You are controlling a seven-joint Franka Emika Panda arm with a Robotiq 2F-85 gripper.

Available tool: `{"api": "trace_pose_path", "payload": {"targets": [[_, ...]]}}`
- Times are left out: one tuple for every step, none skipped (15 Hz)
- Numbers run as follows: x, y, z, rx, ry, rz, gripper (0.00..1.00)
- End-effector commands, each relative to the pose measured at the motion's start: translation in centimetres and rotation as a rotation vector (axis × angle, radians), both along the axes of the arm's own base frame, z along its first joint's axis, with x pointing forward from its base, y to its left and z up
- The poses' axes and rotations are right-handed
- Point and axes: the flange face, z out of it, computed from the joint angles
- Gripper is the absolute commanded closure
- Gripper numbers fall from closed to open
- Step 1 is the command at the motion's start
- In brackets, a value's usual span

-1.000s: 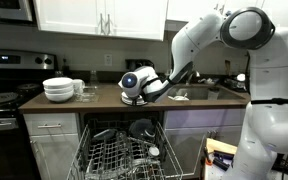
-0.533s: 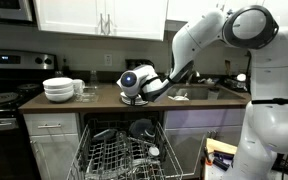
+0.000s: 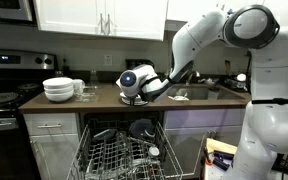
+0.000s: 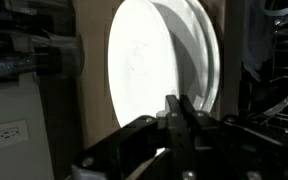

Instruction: Place one white plate from the countertop inside the dishwasher

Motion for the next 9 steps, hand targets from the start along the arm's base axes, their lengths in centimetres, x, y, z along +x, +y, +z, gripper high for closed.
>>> {"api": "trace_pose_path", "payload": {"targets": [[-0.55,0.7,0.58,0.012,-0.007,-0.017,0.97],[-0.56,0.85,0.55,0.017,-0.006,-0.019,0.98],[-0.55,0.98,0.53,0.021,-0.006,-0.019,0.98],[-0.53,1.06,0.5,0.024,-0.006,-0.019,0.98],[-0.51,1.09,0.44,0.025,-0.005,-0.02,0.98],[-0.49,1.06,0.35,0.026,-0.004,-0.021,0.98],[-0.46,0.95,0.22,0.027,-0.002,-0.024,0.98],[-0.44,0.91,0.11,0.027,-0.001,-0.026,0.98],[-0.42,0.88,-0.01,0.029,0.001,-0.028,0.98]]}}
